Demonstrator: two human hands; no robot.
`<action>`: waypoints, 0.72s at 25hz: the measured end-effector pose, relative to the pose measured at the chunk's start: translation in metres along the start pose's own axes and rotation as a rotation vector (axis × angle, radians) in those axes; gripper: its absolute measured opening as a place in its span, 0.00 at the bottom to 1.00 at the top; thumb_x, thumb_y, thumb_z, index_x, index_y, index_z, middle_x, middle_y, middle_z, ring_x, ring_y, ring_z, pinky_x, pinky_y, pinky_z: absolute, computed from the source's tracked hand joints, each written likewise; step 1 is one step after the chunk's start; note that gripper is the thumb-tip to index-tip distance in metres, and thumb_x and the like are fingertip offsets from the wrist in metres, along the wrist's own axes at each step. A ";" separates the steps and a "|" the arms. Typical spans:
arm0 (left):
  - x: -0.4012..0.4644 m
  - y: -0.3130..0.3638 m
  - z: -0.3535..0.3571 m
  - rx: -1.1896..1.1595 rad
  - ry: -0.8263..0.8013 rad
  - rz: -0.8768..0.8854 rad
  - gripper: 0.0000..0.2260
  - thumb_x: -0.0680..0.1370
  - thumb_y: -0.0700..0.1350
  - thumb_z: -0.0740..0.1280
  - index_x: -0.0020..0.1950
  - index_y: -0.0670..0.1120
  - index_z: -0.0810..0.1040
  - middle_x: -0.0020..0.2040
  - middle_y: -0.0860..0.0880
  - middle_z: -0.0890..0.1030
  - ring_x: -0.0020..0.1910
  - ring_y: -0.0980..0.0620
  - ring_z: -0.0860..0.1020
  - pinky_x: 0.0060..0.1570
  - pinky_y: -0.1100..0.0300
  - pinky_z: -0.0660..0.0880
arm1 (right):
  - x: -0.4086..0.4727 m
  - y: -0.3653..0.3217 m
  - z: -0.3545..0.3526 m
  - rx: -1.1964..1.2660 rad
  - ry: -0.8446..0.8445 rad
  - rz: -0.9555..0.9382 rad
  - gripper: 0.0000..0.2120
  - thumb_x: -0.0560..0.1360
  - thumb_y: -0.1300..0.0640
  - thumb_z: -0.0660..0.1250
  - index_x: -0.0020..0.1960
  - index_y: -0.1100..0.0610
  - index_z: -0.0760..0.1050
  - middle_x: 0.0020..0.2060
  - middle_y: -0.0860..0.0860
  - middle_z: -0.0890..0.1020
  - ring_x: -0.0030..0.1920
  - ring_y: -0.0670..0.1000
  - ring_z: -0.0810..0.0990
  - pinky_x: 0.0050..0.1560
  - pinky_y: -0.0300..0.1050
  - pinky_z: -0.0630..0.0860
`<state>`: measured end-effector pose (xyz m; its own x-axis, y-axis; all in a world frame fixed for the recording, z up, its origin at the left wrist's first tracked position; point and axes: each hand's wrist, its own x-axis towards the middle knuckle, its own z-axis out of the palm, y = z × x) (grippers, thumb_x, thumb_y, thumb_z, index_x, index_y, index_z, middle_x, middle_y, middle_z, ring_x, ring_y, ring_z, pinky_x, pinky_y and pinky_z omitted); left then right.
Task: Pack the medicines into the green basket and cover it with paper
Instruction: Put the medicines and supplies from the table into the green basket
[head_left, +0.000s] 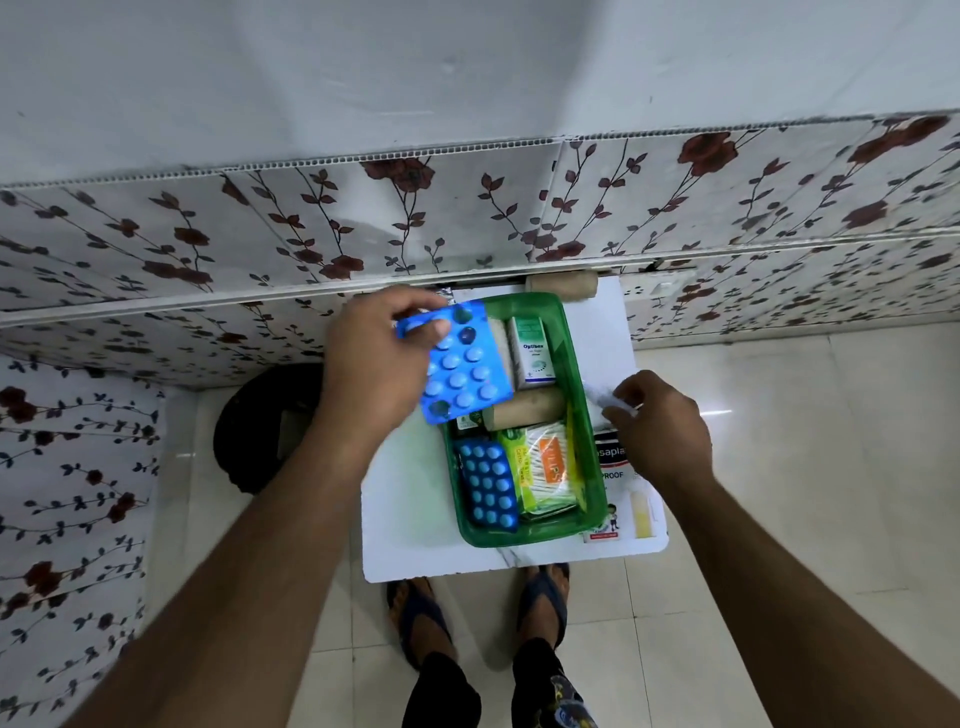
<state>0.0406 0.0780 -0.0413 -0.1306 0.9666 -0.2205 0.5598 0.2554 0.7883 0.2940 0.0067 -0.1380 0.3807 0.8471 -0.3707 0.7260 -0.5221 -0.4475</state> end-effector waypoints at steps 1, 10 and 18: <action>0.006 0.005 0.018 0.037 -0.022 -0.006 0.07 0.73 0.42 0.72 0.50 0.51 0.83 0.46 0.52 0.82 0.41 0.56 0.78 0.36 0.71 0.68 | 0.000 -0.001 -0.004 0.050 0.006 0.037 0.06 0.73 0.54 0.71 0.49 0.51 0.77 0.43 0.49 0.82 0.42 0.55 0.80 0.39 0.45 0.72; -0.002 0.006 0.059 0.525 -0.098 0.099 0.18 0.71 0.44 0.74 0.58 0.43 0.75 0.54 0.43 0.78 0.52 0.43 0.77 0.44 0.56 0.69 | -0.001 -0.011 -0.037 0.381 0.074 0.134 0.08 0.72 0.57 0.74 0.50 0.51 0.79 0.42 0.47 0.82 0.39 0.49 0.82 0.34 0.40 0.70; 0.002 0.009 0.055 0.352 -0.081 0.079 0.10 0.75 0.44 0.70 0.55 0.46 0.81 0.49 0.49 0.84 0.45 0.50 0.82 0.46 0.58 0.78 | -0.023 -0.054 -0.064 0.553 0.147 0.075 0.08 0.73 0.57 0.73 0.51 0.50 0.81 0.36 0.47 0.84 0.33 0.41 0.83 0.34 0.35 0.75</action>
<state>0.0907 0.0811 -0.0659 -0.0183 0.9746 -0.2230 0.8145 0.1439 0.5620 0.2826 0.0214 -0.0531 0.5239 0.7900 -0.3185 0.3017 -0.5218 -0.7980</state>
